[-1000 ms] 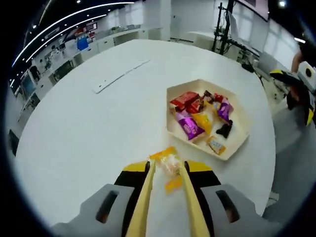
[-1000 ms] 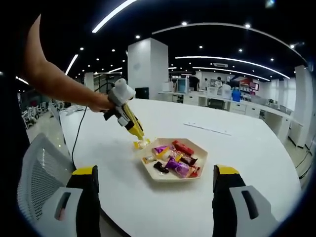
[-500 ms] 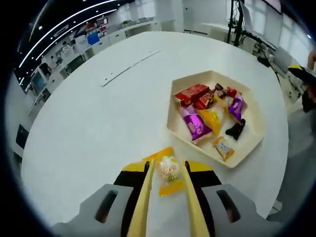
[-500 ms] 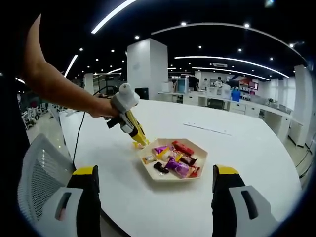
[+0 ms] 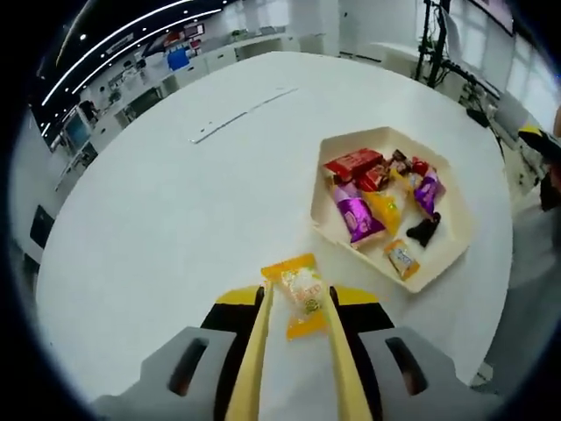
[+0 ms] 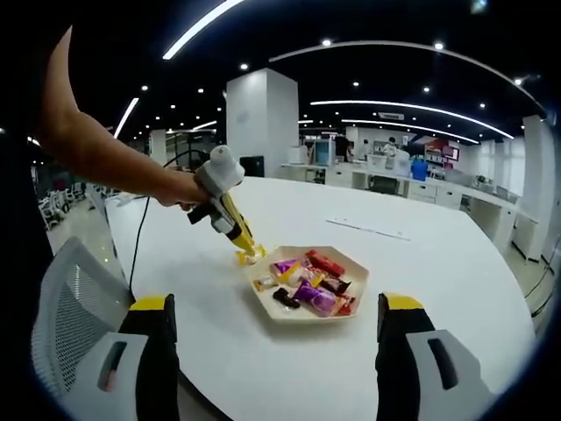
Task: Place the target food into the container with the food tongs after gripping and lifting it, then release it inside without dropping or visibly crushing the food.
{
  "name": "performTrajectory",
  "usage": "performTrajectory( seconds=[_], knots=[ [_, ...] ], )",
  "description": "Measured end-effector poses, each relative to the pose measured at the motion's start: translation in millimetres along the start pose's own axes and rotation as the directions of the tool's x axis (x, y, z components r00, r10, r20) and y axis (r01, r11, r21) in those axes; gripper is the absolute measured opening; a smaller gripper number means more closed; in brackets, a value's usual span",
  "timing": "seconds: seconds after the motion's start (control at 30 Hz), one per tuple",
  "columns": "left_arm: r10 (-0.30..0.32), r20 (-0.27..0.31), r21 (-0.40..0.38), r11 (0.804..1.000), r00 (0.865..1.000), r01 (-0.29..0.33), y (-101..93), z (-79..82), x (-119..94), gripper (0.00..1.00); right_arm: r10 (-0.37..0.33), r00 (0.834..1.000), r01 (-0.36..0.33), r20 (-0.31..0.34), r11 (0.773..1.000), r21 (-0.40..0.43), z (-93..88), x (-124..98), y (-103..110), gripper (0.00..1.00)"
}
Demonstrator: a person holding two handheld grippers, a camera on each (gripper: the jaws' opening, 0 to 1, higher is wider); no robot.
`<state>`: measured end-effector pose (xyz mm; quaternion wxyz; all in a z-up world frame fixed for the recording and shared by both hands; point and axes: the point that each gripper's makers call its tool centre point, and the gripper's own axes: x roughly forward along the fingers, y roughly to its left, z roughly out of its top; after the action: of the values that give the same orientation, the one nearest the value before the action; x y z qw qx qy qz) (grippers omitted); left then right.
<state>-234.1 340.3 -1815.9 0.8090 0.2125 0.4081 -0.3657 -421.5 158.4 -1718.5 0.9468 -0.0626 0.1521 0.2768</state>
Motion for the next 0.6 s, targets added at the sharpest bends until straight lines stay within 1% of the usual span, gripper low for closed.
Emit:
performTrajectory(
  seconds=[0.03,0.07,0.1,0.13,0.17,0.2,0.23,0.3,0.33,0.37,0.4,0.53,0.6],
  knots=[
    [0.006,-0.040,0.072,0.997,0.999,-0.003,0.6,-6.1,1.2,0.26,-0.001,1.000,0.001,0.002,1.000,-0.002,0.6,-0.3,0.1,0.93],
    [0.017,-0.052,0.116,0.993,0.998,-0.011,2.9,-8.4,1.6,0.26,-0.001,1.000,0.001,0.004,1.000,-0.002,0.7,-0.3,-0.1,0.94],
    [0.017,-0.077,0.141,0.990,0.997,-0.006,3.6,-14.1,1.2,0.26,-0.002,1.000,0.002,0.003,1.000,0.001,0.2,-0.3,-0.5,0.93],
    [0.010,-0.079,0.121,0.993,0.997,-0.001,3.8,-15.6,0.7,0.26,-0.002,1.000,0.002,0.003,1.000,0.003,0.3,-0.4,-0.5,0.94],
    [-0.003,-0.063,0.076,0.997,0.998,0.008,6.5,-13.5,-1.2,0.26,-0.005,1.000,0.005,0.006,1.000,0.000,1.2,-0.8,-1.0,0.93],
    [-0.012,-0.054,0.065,0.998,0.998,0.016,7.5,-12.0,-2.6,0.26,-0.005,1.000,0.005,0.006,1.000,0.001,1.2,-0.8,-0.9,0.93],
    [-0.011,-0.048,0.064,0.998,0.999,0.015,10.2,-10.8,-3.1,0.26,-0.004,1.000,0.004,0.005,1.000,0.003,0.9,-0.7,-0.9,0.93],
    [-0.062,-0.018,0.090,0.994,0.998,0.063,1.4,-4.4,-3.9,0.26,-0.004,1.000,0.004,0.006,1.000,0.001,1.3,-0.7,-0.8,0.93],
    [-0.049,-0.037,0.086,0.995,0.998,0.052,0.3,-6.1,-5.3,0.26,-0.002,1.000,0.002,0.006,1.000,0.002,1.0,-0.5,-0.4,0.93],
    [-0.048,-0.028,0.117,0.992,0.998,0.051,-0.3,-3.4,-4.3,0.26,0.000,1.000,0.000,0.002,1.000,0.002,0.2,-0.2,-0.1,0.93],
    [-0.041,-0.033,0.111,0.993,0.999,0.044,-0.4,-2.9,-2.6,0.26,0.000,1.000,0.000,0.002,1.000,-0.002,0.3,0.0,-0.1,0.93],
    [-0.026,-0.047,0.127,0.991,0.999,0.031,0.8,-2.9,4.4,0.26,-0.003,1.000,0.003,0.005,1.000,-0.004,1.0,-0.3,-0.6,0.94],
    [-0.025,-0.062,0.125,0.992,0.998,0.033,2.8,-4.5,8.5,0.26,-0.004,1.000,0.004,0.003,1.000,-0.002,0.6,-0.4,-0.6,0.94]
  ],
)
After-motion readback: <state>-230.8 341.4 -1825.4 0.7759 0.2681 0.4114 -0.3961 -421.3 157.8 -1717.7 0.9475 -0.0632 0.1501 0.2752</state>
